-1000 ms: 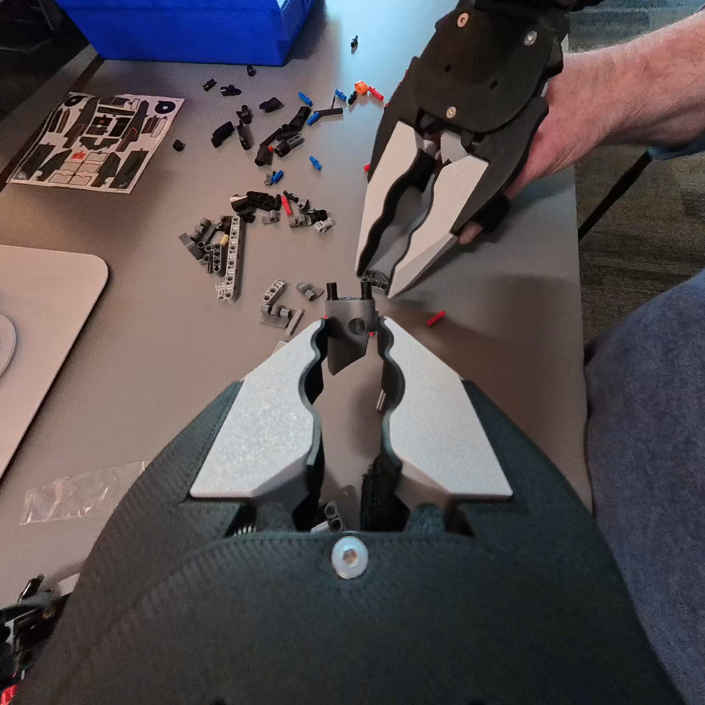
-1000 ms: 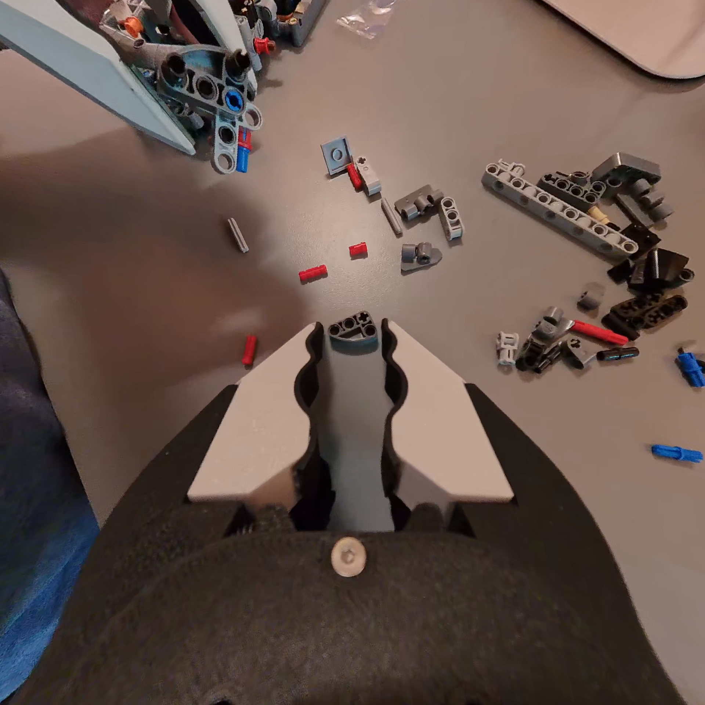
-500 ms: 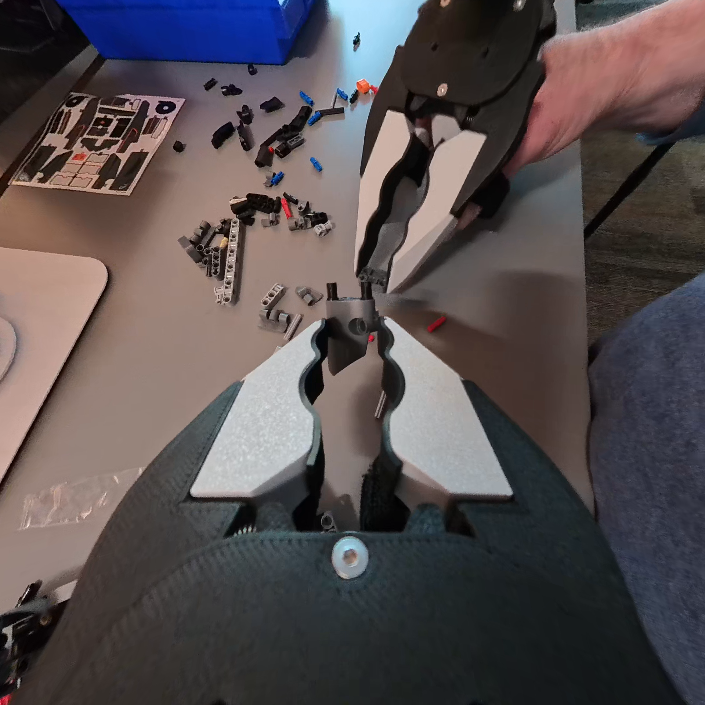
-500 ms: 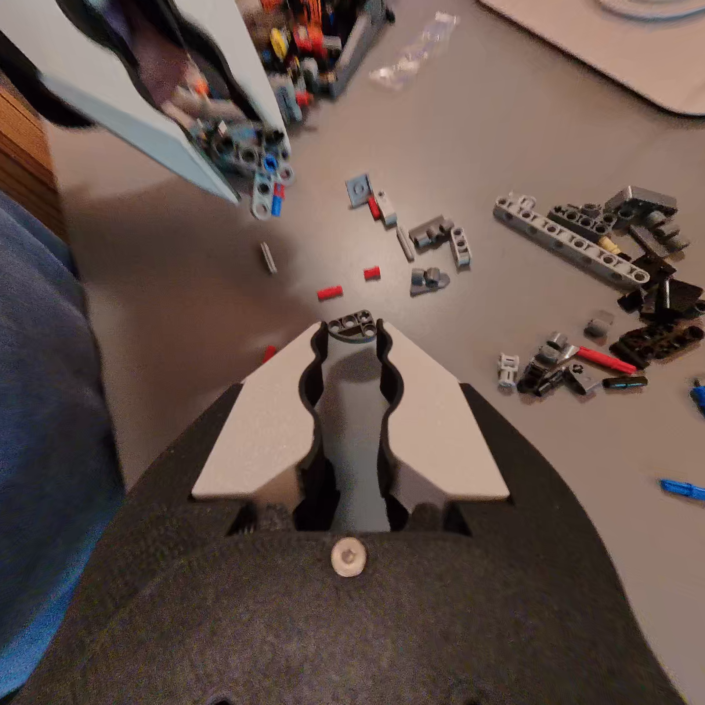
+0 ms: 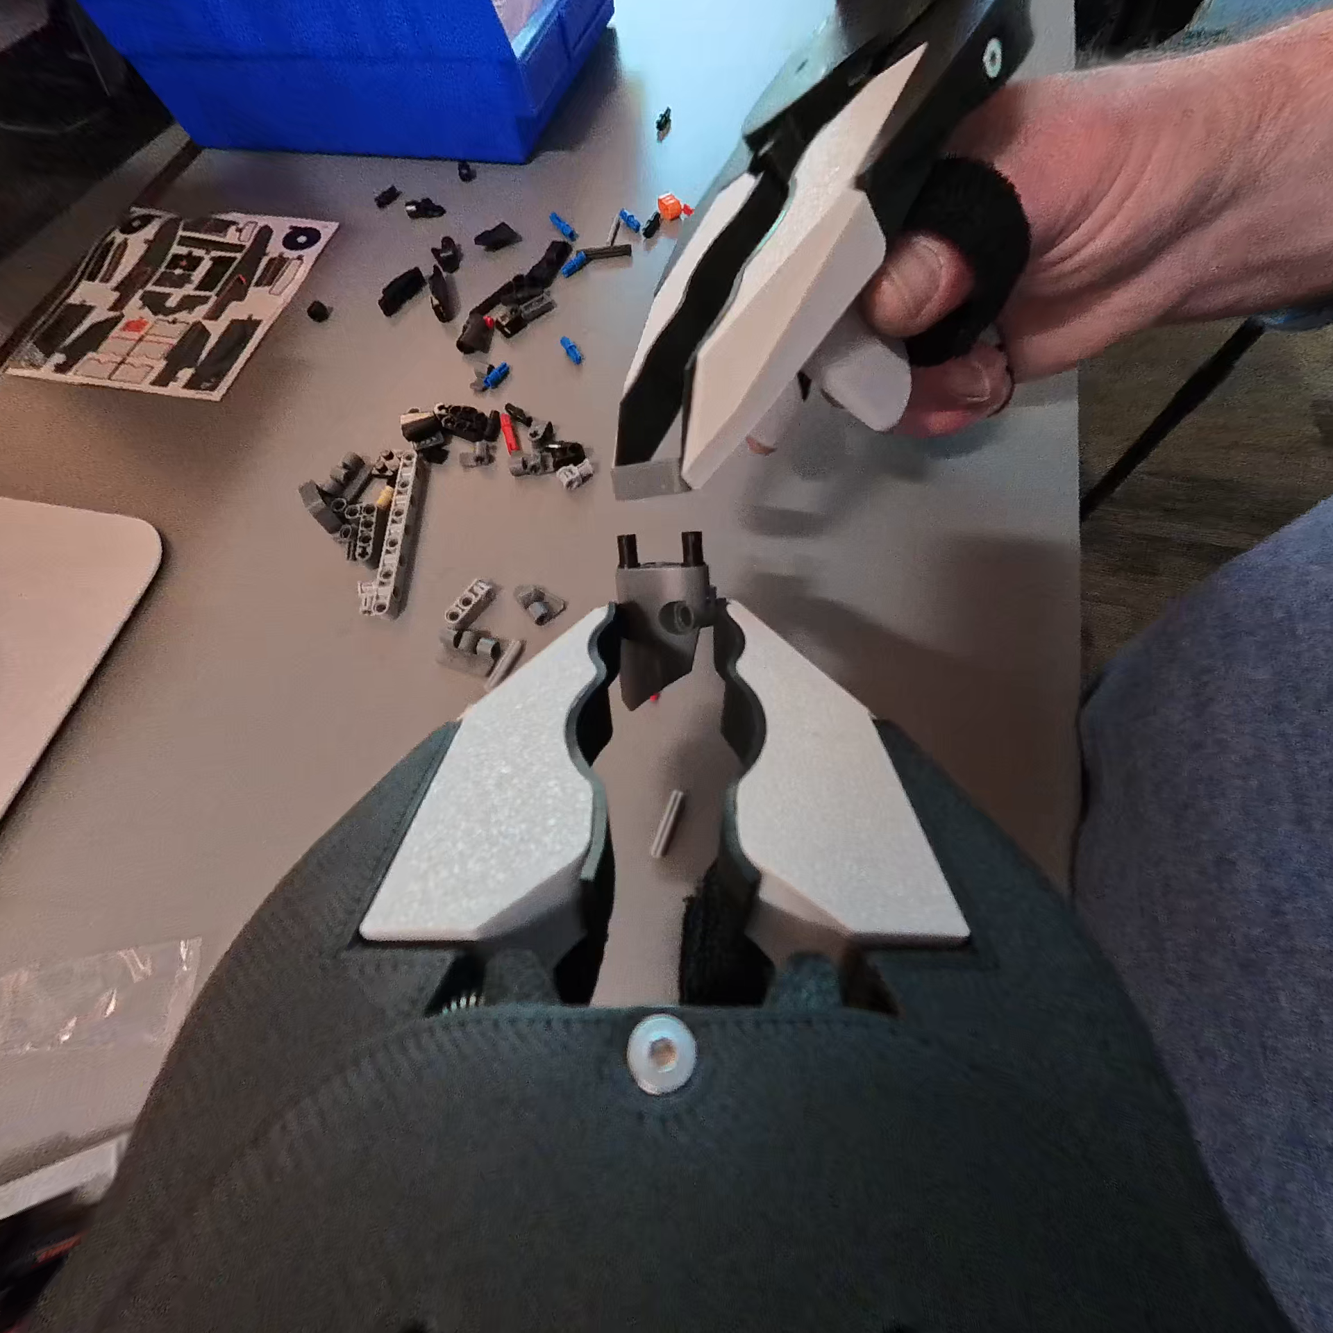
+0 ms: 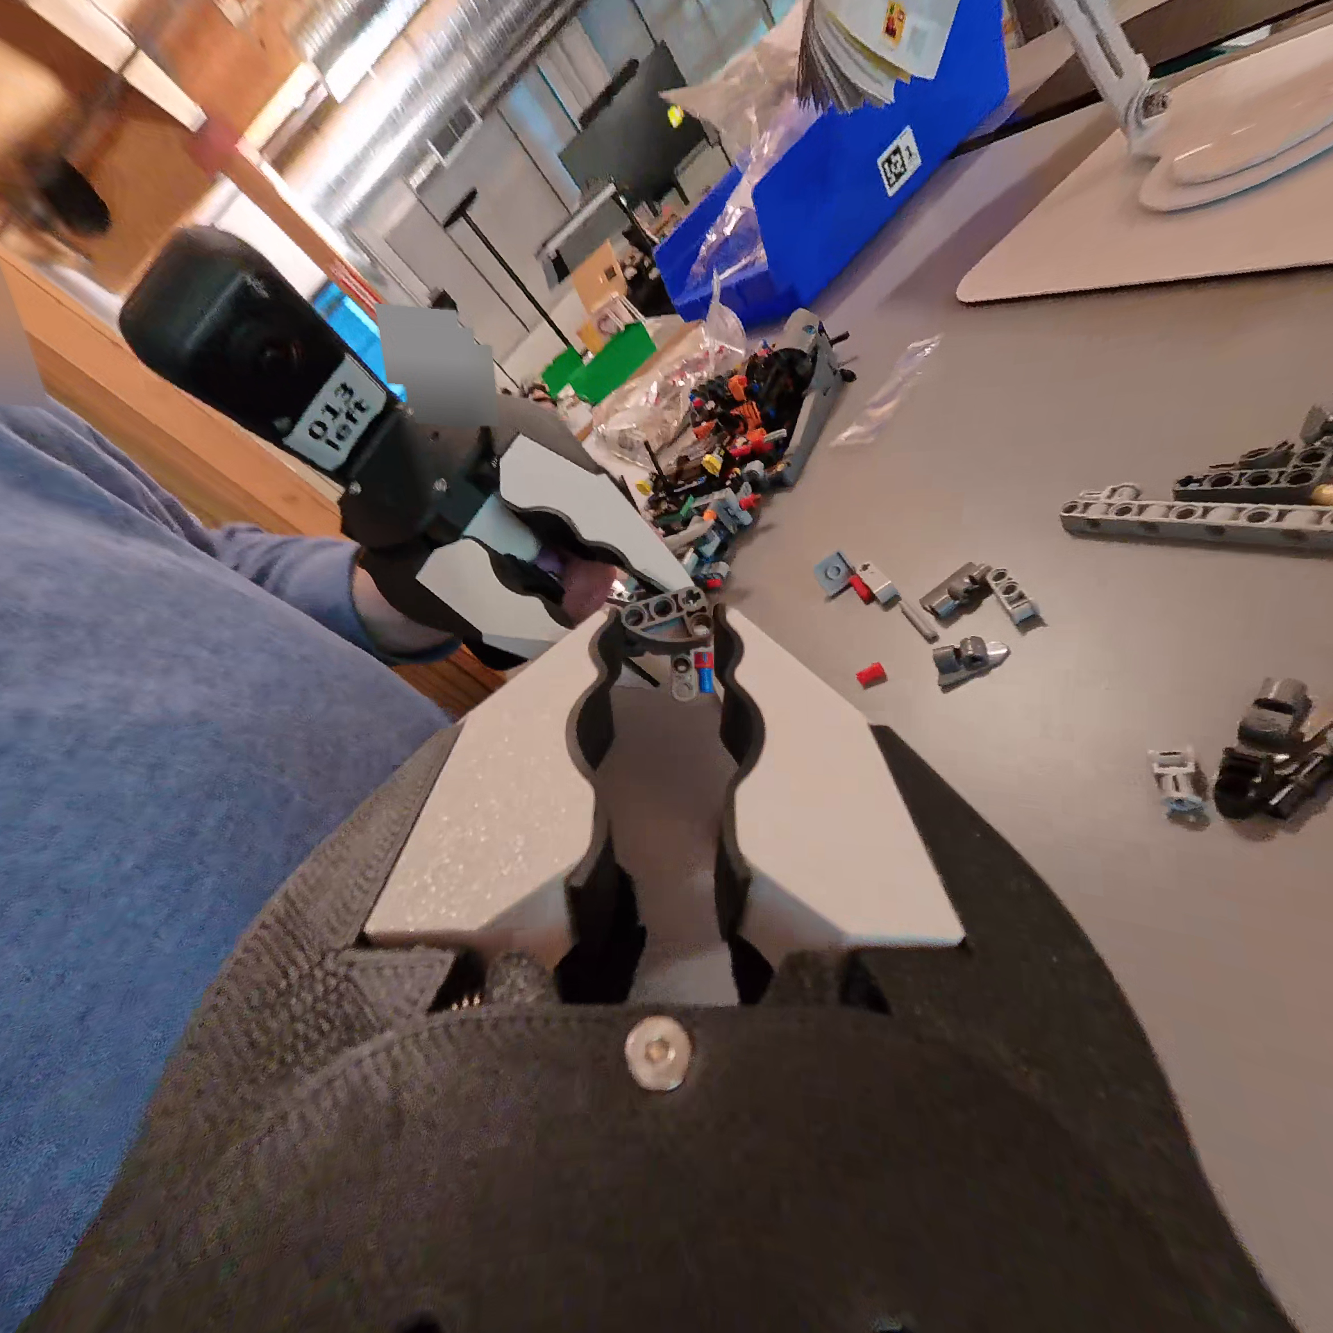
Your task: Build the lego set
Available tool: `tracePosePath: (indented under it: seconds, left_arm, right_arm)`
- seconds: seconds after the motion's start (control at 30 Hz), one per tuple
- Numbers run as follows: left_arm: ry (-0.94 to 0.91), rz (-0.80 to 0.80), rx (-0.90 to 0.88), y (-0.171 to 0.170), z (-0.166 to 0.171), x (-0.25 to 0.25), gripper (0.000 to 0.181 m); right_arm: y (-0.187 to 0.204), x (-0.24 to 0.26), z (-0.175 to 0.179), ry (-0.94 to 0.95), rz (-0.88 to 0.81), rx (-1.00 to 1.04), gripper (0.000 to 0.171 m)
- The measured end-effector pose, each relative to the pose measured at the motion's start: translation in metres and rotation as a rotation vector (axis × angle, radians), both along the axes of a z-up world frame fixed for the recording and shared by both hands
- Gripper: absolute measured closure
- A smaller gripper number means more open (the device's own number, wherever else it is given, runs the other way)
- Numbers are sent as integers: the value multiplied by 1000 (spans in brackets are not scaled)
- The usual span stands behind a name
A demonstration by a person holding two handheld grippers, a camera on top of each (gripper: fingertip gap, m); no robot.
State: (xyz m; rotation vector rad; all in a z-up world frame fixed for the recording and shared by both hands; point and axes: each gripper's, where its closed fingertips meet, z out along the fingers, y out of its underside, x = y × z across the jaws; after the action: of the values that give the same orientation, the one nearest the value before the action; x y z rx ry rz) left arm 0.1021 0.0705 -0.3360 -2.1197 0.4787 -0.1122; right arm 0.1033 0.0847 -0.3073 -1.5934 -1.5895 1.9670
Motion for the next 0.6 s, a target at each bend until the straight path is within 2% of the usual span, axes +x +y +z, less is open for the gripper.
tracePosePath:
  seconds: [0.23, 0.6]
  left_arm:
    - [32, -2, 18, 7, 5, 5, 157]
    - [59, 15, 28, 15, -5, 7, 157]
  right_arm:
    - [-4, 2, 5, 11, 4, -56, 149]
    - [6, 3, -7, -38, -35, -56, 149]
